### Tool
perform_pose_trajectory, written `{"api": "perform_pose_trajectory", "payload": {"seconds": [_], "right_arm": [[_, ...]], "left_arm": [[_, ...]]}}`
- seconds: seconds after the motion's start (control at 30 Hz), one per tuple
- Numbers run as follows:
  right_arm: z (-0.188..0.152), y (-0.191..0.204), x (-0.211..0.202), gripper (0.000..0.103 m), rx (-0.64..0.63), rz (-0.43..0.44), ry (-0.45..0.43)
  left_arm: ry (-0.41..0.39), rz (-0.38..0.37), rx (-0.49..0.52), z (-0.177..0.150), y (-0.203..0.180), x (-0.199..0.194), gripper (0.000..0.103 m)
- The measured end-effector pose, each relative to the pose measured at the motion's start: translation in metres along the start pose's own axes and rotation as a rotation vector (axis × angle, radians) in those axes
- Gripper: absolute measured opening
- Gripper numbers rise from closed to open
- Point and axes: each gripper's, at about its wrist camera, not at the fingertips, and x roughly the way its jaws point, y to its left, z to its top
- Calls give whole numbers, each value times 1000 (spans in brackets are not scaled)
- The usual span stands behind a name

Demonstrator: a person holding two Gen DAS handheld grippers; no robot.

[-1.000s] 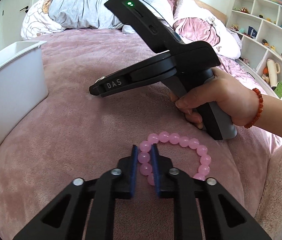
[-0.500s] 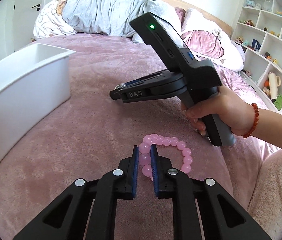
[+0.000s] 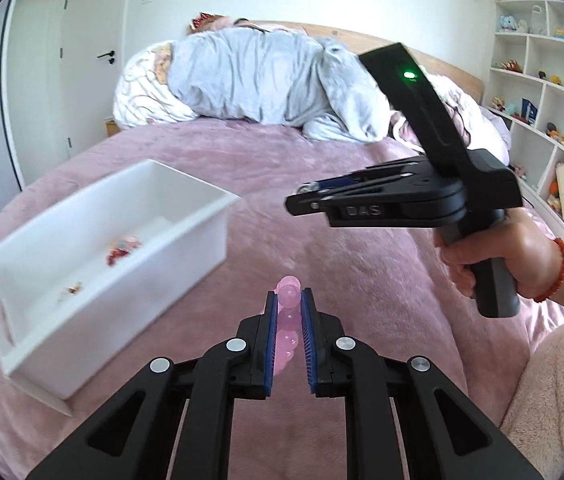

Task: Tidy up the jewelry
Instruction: 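Lift and carry the pink bracelet and silver charm over the white box, then open both tools to drop the pink bracelet and silver charm into the box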

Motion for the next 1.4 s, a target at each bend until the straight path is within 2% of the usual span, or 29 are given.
{"api": "perform_pose_trajectory", "payload": {"seconds": [0.27, 0.37, 0.53, 0.9, 1.13, 1.4], "right_arm": [[46, 27, -23, 24, 62, 76, -43], [61, 37, -20, 24, 89, 102, -46], [83, 63, -7, 24, 54, 108, -33], [117, 98, 38, 24, 9, 118, 7], [131, 105, 73, 24, 33, 125, 54], [135, 107, 121, 24, 40, 107, 132]], "left_arm": [[-32, 100, -29, 24, 54, -54, 17], [-44, 125, -72, 32, 83, -69, 17], [-54, 175, -96, 41, 125, -78, 17], [-62, 212, -133, 54, 174, -55, 17], [-2, 258, -211, 52, 213, -15, 17], [65, 304, -200, 44, 227, 29, 17]]}}
